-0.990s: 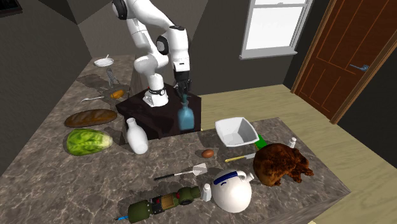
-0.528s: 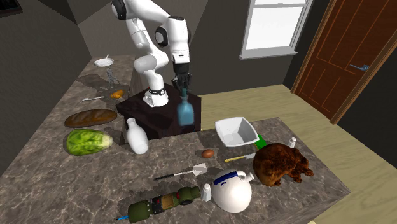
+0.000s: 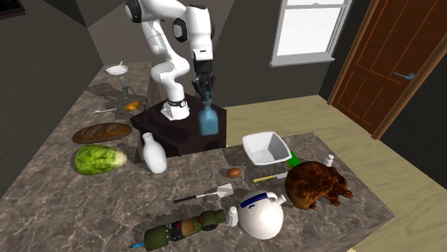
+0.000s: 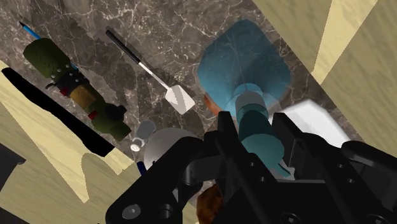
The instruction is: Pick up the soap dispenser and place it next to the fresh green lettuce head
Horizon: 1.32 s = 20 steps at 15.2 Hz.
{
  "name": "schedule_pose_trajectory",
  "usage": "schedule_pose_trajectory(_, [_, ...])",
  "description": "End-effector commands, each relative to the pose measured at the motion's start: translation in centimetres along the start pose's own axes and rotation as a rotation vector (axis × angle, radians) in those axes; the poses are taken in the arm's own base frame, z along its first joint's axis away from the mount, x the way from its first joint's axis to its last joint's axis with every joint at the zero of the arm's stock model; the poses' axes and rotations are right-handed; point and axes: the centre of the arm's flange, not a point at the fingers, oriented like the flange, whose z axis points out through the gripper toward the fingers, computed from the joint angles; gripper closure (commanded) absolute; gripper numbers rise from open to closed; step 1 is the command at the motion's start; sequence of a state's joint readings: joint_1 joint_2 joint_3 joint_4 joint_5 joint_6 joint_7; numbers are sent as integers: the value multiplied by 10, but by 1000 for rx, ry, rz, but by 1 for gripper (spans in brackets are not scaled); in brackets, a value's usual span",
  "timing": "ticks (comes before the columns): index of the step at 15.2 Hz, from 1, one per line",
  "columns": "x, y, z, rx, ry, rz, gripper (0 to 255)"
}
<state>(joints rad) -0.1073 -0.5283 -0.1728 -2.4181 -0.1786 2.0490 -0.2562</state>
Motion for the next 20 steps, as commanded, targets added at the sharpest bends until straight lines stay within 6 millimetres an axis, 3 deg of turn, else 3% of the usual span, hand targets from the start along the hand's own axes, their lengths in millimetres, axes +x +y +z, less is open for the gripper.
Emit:
schedule_pose_trajectory(1, [1, 0, -11, 0, 0, 0, 255])
schedule_pose_trajectory(14, [9, 8, -75, 0, 0, 0, 255])
schedule_pose_trajectory(20, [-53, 57, -72, 0, 0, 0, 255])
